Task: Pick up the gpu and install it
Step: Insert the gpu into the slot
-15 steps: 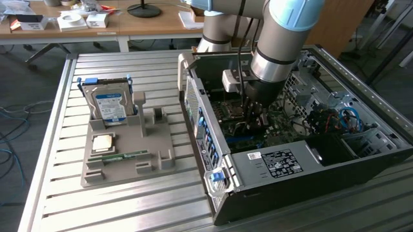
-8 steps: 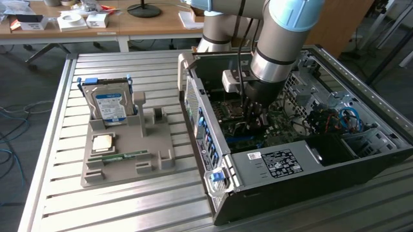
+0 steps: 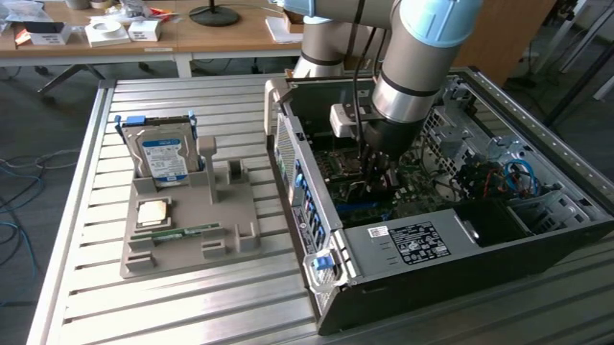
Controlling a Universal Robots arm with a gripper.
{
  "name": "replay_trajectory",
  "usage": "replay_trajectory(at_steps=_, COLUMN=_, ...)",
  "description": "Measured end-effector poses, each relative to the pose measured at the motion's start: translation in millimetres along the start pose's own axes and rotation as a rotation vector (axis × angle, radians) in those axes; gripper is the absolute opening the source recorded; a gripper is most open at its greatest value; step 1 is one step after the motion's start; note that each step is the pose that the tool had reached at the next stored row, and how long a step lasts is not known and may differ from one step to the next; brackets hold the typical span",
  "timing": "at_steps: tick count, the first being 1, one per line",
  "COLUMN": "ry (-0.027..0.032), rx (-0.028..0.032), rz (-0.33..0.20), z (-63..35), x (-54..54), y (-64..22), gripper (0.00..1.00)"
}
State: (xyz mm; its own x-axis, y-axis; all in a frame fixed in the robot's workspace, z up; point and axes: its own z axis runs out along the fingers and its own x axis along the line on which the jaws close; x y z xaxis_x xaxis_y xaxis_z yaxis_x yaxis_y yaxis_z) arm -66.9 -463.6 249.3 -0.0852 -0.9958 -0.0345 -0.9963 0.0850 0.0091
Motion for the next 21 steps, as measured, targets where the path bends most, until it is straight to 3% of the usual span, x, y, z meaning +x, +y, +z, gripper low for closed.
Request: replay_trajectory(at_steps=21, ry=0.0002, rx=0.0, rz=0.0, z=0.8, x=-1.3, y=0.2, gripper=0.26)
